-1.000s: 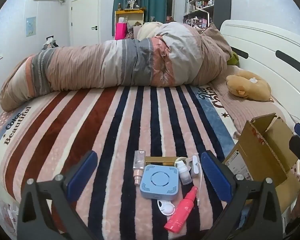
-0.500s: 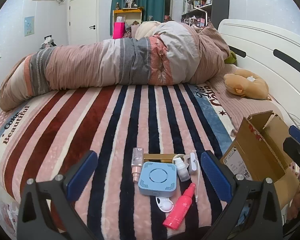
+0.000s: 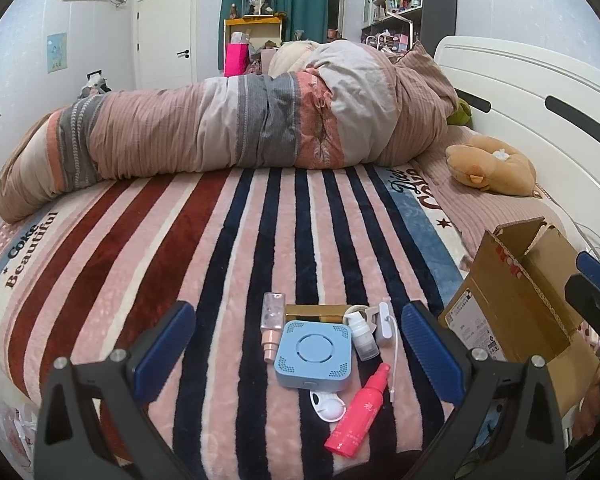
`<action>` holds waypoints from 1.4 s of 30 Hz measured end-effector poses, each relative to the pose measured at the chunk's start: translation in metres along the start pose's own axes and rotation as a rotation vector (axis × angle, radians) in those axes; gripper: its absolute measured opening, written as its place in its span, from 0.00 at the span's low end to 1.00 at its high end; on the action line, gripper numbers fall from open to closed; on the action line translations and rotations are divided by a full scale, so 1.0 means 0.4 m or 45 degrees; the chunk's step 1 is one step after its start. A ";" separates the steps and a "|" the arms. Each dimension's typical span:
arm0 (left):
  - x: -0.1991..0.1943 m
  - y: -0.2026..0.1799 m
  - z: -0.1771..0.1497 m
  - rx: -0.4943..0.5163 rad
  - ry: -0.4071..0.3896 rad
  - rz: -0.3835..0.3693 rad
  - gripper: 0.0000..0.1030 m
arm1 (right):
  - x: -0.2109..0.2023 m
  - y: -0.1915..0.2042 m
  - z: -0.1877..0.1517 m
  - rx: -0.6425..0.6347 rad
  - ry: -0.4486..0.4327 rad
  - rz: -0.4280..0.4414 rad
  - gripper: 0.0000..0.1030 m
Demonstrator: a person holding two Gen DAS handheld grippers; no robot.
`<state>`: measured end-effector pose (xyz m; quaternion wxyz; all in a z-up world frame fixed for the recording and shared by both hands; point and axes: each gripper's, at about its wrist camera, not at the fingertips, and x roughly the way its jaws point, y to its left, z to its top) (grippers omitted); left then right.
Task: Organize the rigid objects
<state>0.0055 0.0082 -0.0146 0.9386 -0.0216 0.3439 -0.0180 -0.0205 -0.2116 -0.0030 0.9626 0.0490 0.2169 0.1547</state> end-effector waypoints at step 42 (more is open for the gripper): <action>-0.020 -0.017 -0.009 0.006 -0.008 -0.056 1.00 | 0.010 -0.004 -0.029 0.051 -0.001 0.060 1.00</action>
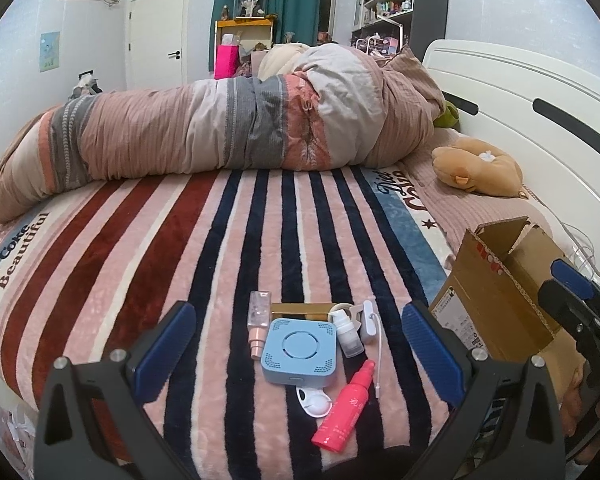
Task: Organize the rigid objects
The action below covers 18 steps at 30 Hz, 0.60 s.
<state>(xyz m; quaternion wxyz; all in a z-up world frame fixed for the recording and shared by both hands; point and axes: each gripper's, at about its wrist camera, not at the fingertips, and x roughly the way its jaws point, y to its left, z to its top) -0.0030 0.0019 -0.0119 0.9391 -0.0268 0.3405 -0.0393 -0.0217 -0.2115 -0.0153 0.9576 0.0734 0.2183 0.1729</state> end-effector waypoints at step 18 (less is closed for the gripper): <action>0.006 0.181 -0.018 -0.089 -0.094 -0.095 1.00 | 0.034 0.174 0.025 -0.206 0.122 0.203 0.51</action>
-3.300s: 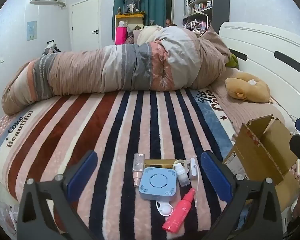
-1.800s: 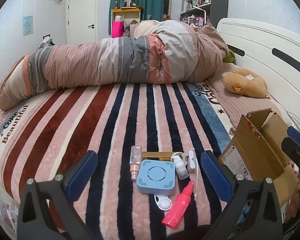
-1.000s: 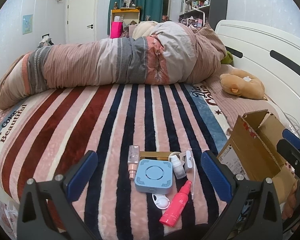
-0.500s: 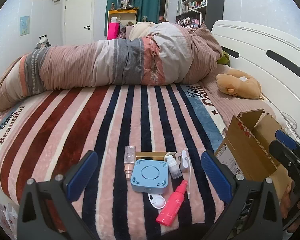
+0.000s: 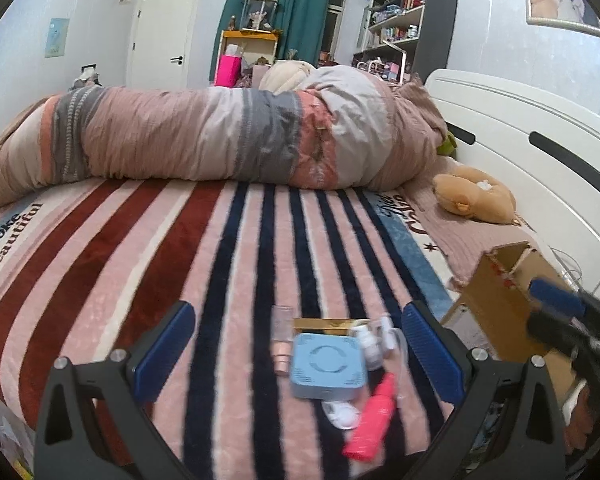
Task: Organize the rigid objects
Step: 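Grasp the pink spray bottle with the right gripper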
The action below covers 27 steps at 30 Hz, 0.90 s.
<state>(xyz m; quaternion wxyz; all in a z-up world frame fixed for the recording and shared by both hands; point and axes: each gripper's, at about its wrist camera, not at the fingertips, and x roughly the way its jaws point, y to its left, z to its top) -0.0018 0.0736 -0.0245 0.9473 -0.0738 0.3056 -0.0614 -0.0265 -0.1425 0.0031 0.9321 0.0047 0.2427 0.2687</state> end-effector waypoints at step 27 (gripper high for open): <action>0.007 0.162 -0.147 -0.138 0.043 -0.068 1.00 | 0.384 0.002 -0.241 0.091 0.800 -0.111 0.31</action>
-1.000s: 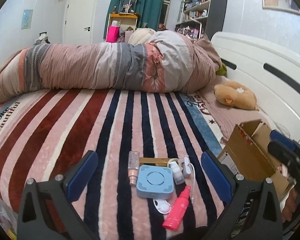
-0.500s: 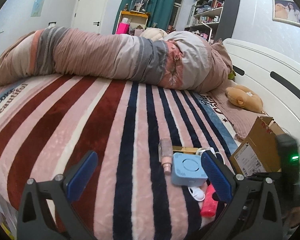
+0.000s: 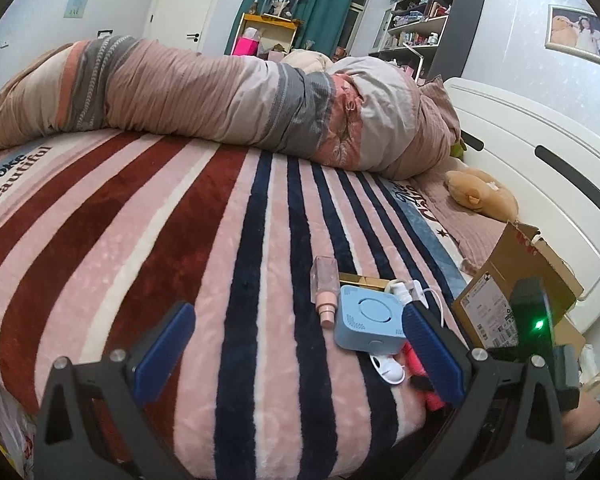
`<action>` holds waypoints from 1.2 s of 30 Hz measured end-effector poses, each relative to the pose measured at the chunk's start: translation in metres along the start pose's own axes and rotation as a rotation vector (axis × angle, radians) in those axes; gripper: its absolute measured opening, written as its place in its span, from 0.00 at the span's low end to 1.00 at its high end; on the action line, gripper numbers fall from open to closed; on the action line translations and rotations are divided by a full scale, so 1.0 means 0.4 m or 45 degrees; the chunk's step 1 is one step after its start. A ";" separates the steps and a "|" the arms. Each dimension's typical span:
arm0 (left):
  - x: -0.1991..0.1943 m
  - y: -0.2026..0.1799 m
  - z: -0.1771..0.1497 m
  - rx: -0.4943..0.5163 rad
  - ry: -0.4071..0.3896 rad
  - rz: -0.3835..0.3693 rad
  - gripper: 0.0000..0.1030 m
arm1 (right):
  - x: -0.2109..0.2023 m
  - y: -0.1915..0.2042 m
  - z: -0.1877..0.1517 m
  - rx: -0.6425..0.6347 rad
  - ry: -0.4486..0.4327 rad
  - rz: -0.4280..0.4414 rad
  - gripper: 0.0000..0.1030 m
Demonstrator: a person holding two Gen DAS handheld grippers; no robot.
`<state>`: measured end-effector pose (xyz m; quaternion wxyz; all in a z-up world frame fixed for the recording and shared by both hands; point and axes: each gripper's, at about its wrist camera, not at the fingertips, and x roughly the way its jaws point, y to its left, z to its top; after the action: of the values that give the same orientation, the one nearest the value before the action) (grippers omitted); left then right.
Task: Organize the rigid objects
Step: 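Grasp the pink spray bottle with the right gripper, then carry the pink spray bottle into the cardboard box and open the right gripper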
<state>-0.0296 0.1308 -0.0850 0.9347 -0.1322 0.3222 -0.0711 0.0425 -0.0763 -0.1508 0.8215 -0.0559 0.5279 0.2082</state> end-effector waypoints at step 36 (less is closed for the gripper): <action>0.064 -0.302 0.195 0.124 0.159 -0.823 0.54 | -0.410 0.011 0.018 -0.247 -0.841 0.226 0.26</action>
<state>0.0329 0.0258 -0.0055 0.8474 -0.1782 0.3165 -0.3873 -0.0115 -0.1163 -0.0012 0.9173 -0.0173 0.2145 0.3350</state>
